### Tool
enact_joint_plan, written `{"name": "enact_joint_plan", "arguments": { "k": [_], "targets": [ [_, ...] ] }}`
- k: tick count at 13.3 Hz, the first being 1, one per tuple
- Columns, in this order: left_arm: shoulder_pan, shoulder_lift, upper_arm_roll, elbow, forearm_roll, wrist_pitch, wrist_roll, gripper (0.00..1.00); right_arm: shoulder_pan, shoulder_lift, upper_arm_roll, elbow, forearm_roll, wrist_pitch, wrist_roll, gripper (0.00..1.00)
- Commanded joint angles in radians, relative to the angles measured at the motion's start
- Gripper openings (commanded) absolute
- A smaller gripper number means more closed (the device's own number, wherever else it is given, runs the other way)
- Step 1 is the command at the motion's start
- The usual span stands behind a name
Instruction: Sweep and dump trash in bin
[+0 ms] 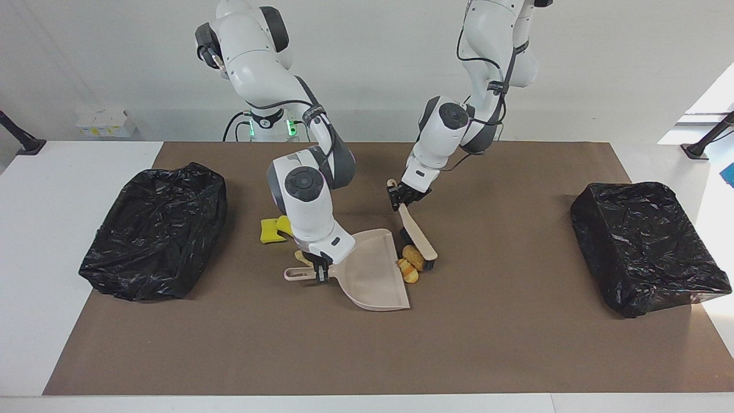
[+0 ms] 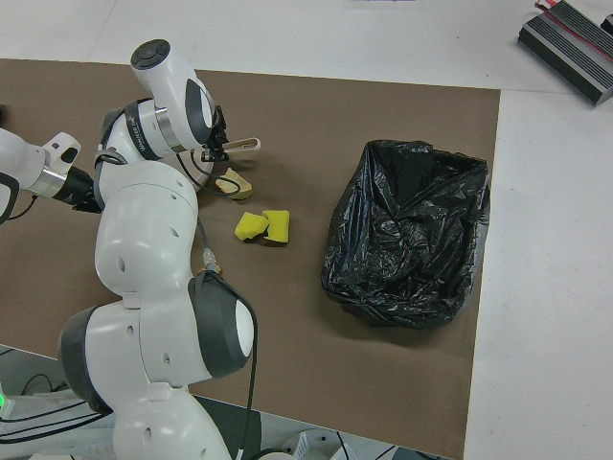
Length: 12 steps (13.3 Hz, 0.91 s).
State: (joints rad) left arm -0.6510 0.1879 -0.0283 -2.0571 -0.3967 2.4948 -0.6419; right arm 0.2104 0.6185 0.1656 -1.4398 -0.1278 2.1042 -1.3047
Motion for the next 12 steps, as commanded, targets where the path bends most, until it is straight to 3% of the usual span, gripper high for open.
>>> {"name": "enact_joint_plan", "arguments": {
  "k": [1,3,5,7,12],
  "targets": [
    [-0.016,0.064,-0.031,0.116,-0.034,0.013,0.013,0.00,-0.013,0.029,0.015,0.007,0.004,0.027,0.015,0.00],
    [-0.009,0.048,-0.036,0.135,-0.037,-0.008,0.004,0.00,0.004,0.021,0.014,0.009,-0.003,0.007,0.027,0.00],
    [0.002,0.041,-0.024,0.124,-0.037,-0.055,0.002,0.00,0.082,0.012,-0.001,0.015,-0.050,-0.051,0.105,0.00],
    [0.065,0.035,-0.018,0.123,-0.021,-0.149,0.004,0.00,0.089,0.010,0.011,0.022,-0.191,-0.110,0.151,0.00],
    [0.258,0.005,-0.004,0.126,0.125,-0.332,0.018,0.00,0.126,0.010,0.008,0.081,-0.309,-0.253,0.306,0.00]
  ]
}}
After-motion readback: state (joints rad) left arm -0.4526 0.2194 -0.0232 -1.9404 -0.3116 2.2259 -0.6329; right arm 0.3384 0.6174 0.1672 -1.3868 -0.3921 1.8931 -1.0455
